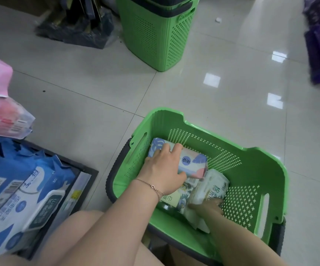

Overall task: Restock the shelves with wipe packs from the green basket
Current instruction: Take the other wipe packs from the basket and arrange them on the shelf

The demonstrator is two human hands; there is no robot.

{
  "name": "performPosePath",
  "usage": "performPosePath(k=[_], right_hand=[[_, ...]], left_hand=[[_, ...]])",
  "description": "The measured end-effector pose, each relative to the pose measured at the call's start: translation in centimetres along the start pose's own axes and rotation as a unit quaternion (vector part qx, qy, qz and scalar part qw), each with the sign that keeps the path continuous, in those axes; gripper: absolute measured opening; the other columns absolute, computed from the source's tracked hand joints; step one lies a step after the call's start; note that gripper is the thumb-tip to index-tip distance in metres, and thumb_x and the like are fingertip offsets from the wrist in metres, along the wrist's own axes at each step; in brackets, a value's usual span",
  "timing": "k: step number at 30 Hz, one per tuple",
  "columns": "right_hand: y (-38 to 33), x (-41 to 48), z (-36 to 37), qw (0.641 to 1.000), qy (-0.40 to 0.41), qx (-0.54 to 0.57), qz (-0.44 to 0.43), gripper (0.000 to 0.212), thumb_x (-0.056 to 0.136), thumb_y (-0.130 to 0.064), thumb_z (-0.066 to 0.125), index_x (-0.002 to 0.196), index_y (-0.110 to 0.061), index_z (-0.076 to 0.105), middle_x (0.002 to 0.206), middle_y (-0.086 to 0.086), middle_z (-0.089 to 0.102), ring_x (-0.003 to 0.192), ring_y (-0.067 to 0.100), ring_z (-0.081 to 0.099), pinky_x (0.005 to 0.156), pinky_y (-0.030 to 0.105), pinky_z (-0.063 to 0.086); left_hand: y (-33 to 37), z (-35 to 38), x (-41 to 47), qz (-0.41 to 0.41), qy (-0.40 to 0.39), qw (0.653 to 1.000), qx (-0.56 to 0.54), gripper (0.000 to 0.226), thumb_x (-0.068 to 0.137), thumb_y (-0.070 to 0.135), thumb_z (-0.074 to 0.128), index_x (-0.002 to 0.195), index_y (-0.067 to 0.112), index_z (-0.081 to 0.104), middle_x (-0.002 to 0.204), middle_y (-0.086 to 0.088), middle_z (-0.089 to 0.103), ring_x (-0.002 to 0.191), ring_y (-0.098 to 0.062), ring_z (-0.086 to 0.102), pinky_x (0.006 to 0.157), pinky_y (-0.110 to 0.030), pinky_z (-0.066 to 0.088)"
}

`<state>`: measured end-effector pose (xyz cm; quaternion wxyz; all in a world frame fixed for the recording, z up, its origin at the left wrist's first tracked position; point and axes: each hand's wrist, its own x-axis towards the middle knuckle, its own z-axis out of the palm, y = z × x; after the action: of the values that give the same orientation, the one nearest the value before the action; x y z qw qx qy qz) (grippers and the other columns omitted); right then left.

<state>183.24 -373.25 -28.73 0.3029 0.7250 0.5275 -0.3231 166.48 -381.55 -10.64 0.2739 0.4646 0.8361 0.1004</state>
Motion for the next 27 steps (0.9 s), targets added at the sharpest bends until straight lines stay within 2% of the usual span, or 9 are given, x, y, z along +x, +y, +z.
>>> performPosePath(k=[4, 10, 12, 15, 18, 22, 24, 26, 27], right_hand=[[-0.2, -0.9, -0.2, 0.999, 0.009, 0.030, 0.007, 0.132, 0.065, -0.037, 0.085, 0.148, -0.009, -0.014, 0.149, 0.030, 0.019, 0.129, 0.046, 0.037, 0.097, 0.052, 0.042], [-0.5, -1.2, -2.3, 0.999, 0.020, -0.012, -0.038, 0.124, 0.070, -0.043, 0.078, 0.147, -0.002, -0.010, 0.146, 0.024, 0.033, 0.121, 0.039, 0.049, 0.089, 0.043, 0.050], [-0.7, -1.7, -3.6, 0.998, -0.019, -0.010, -0.057, 0.113, 0.068, -0.040, 0.079, 0.147, -0.001, 0.008, 0.136, 0.021, 0.044, 0.108, 0.035, 0.058, 0.084, 0.038, 0.055], [-1.6, -3.7, -6.8, 0.987, -0.050, -0.069, -0.135, 0.059, 0.079, -0.040, 0.070, 0.123, -0.006, 0.049, 0.101, 0.008, 0.058, 0.078, 0.018, 0.060, 0.072, 0.030, 0.058], [-2.6, -7.9, -10.6, 0.954, -0.101, -0.162, -0.231, 0.040, 0.098, -0.024, 0.045, 0.137, -0.014, 0.043, 0.140, 0.013, 0.044, 0.125, 0.026, 0.047, 0.106, 0.032, 0.039], [-3.7, -11.5, -14.9, 0.899, -0.167, -0.314, -0.255, 0.057, 0.097, -0.038, 0.043, 0.146, -0.013, 0.030, 0.148, 0.010, 0.031, 0.136, 0.033, 0.031, 0.114, 0.044, 0.026], [-4.2, -12.9, -16.9, 0.881, -0.156, -0.360, -0.263, 0.071, 0.094, -0.052, 0.042, 0.150, -0.014, 0.021, 0.155, 0.010, 0.020, 0.141, 0.036, 0.023, 0.115, 0.046, 0.022], [-4.6, -15.5, -19.5, 0.872, -0.158, -0.381, -0.263, 0.069, 0.093, -0.054, 0.040, 0.144, -0.008, 0.033, 0.145, 0.010, 0.035, 0.134, 0.032, 0.036, 0.107, 0.036, 0.036], [-4.7, -17.1, -20.7, 0.869, -0.150, -0.381, -0.276, 0.053, 0.096, -0.047, 0.040, 0.135, -0.011, 0.040, 0.128, 0.009, 0.049, 0.121, 0.029, 0.047, 0.092, 0.026, 0.046]], left_hand=[[-0.1, 0.1, 0.0, -0.003, -0.005, 1.000, -0.001, 0.052, 0.089, 0.035, 0.052, 0.134, 0.022, 0.029, 0.122, -0.004, 0.040, 0.096, -0.020, 0.048, 0.083, -0.040, 0.049], [-0.2, 0.3, -0.1, -0.017, -0.031, 0.999, -0.022, 0.053, 0.089, 0.035, 0.053, 0.134, 0.024, 0.027, 0.127, -0.004, 0.041, 0.096, -0.021, 0.054, 0.082, -0.040, 0.052], [-0.3, 0.2, -0.3, -0.025, -0.033, 0.999, -0.028, 0.054, 0.089, 0.034, 0.053, 0.136, 0.024, 0.027, 0.130, -0.004, 0.040, 0.099, -0.022, 0.054, 0.083, -0.040, 0.052], [-0.2, 0.0, -0.8, -0.032, -0.038, 0.998, -0.045, 0.055, 0.089, 0.033, 0.053, 0.137, 0.025, 0.027, 0.133, -0.002, 0.039, 0.099, -0.020, 0.057, 0.083, -0.040, 0.053], [-0.1, -0.7, -1.4, -0.043, -0.028, 0.997, -0.064, 0.054, 0.091, 0.028, 0.052, 0.138, 0.024, 0.028, 0.134, 0.001, 0.041, 0.098, -0.020, 0.060, 0.081, -0.037, 0.054], [0.6, -1.7, -3.1, -0.035, -0.003, 0.997, -0.063, 0.051, 0.091, 0.027, 0.052, 0.138, 0.024, 0.029, 0.132, 0.004, 0.043, 0.087, -0.015, 0.061, 0.074, -0.034, 0.056], [1.2, -2.5, -3.9, -0.018, -0.002, 0.999, -0.047, 0.050, 0.091, 0.030, 0.052, 0.136, 0.025, 0.030, 0.132, 0.004, 0.042, 0.095, -0.017, 0.059, 0.080, -0.038, 0.054], [1.7, -3.8, -4.6, -0.007, -0.003, 1.000, -0.030, 0.052, 0.090, 0.030, 0.053, 0.136, 0.025, 0.030, 0.130, 0.002, 0.043, 0.099, -0.017, 0.058, 0.084, -0.039, 0.053], [1.9, -4.5, -4.9, -0.005, -0.005, 1.000, -0.022, 0.054, 0.089, 0.030, 0.055, 0.137, 0.026, 0.029, 0.130, 0.002, 0.043, 0.099, -0.017, 0.058, 0.084, -0.039, 0.053]])
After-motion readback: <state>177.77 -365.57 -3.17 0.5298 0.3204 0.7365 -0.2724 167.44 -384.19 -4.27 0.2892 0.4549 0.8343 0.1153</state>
